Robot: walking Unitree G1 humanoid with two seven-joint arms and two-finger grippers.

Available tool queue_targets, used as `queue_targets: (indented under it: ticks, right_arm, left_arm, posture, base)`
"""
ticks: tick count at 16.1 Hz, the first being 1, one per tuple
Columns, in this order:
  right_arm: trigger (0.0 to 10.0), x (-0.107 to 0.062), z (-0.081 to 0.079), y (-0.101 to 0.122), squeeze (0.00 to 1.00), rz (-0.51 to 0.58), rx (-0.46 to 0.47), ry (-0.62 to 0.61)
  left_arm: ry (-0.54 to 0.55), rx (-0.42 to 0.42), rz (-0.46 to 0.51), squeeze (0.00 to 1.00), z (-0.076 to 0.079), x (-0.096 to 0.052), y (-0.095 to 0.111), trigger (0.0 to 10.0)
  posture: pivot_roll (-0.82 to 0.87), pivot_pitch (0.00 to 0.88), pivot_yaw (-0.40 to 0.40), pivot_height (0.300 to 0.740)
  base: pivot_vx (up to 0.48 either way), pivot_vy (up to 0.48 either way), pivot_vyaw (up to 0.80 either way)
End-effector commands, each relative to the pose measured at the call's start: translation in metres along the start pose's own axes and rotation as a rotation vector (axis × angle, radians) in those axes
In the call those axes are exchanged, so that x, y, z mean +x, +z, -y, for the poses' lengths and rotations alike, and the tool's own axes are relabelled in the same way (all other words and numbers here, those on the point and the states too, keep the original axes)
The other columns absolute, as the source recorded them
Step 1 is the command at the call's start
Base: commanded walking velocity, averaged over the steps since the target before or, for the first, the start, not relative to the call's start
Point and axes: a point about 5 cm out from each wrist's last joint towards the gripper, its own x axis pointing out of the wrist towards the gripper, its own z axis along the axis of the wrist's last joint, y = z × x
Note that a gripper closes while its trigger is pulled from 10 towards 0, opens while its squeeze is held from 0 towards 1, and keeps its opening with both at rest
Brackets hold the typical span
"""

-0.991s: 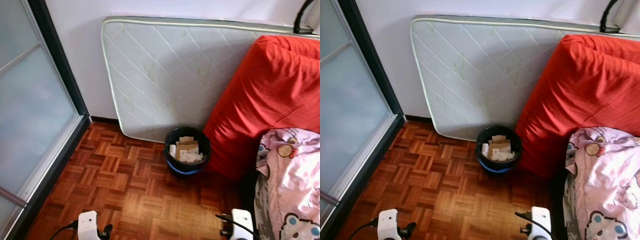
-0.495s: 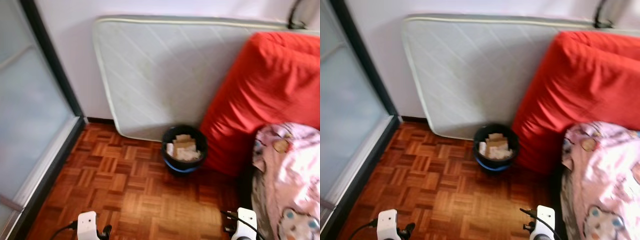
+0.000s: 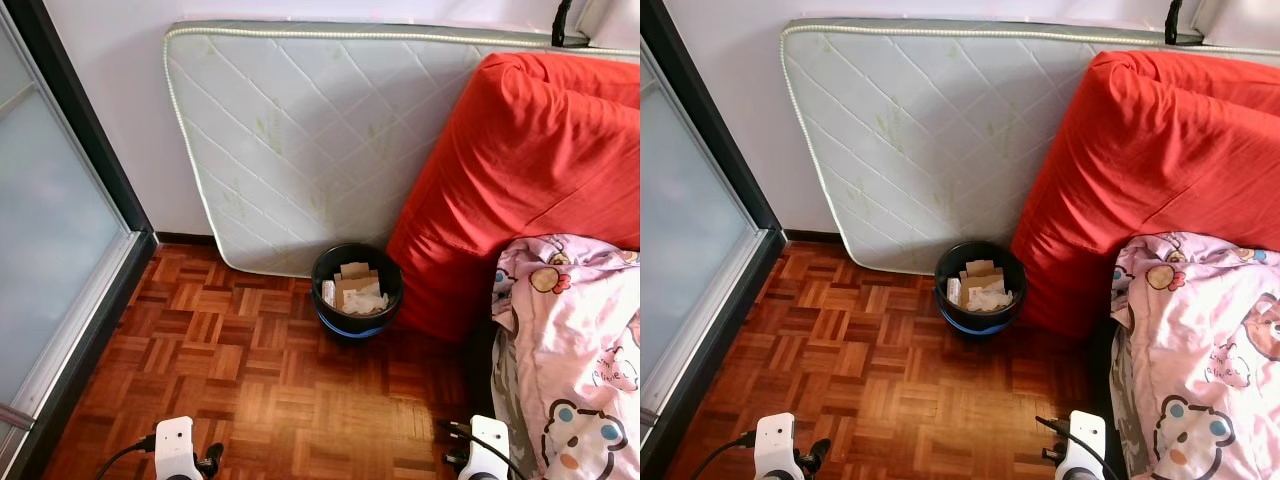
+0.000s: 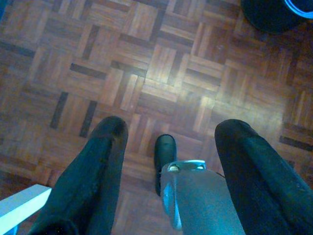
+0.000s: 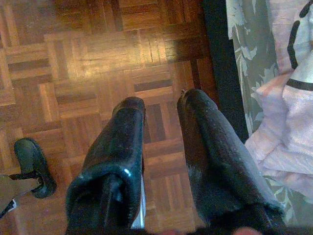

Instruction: Clean up the room

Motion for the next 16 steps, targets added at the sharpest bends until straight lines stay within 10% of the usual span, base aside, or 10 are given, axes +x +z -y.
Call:
queue_targets:
  ticks: [1,16]
  right_arm:
    - [10.0,-0.0008,0.0023,-0.0031,0.0,-0.001,0.002,-0.009]
    - [10.0,-0.0005,0.0052,-0.0023,0.0,-0.008,0.002,-0.016]
  left_arm:
    - [0.0,0.021,-0.035,0.0,-0.003,-0.0022,-0.0072,10.0]
    - [-0.004,0.018,-0.038,0.0,-0.0019,-0.0026,-0.0086,10.0]
  posture:
    - [0.06,0.131,-0.023,0.74]
    - [0.06,0.128,-0.027,0.74]
  base:
    - [0.0,0.0,0.0]
    - [-0.07,0.0,0.0]
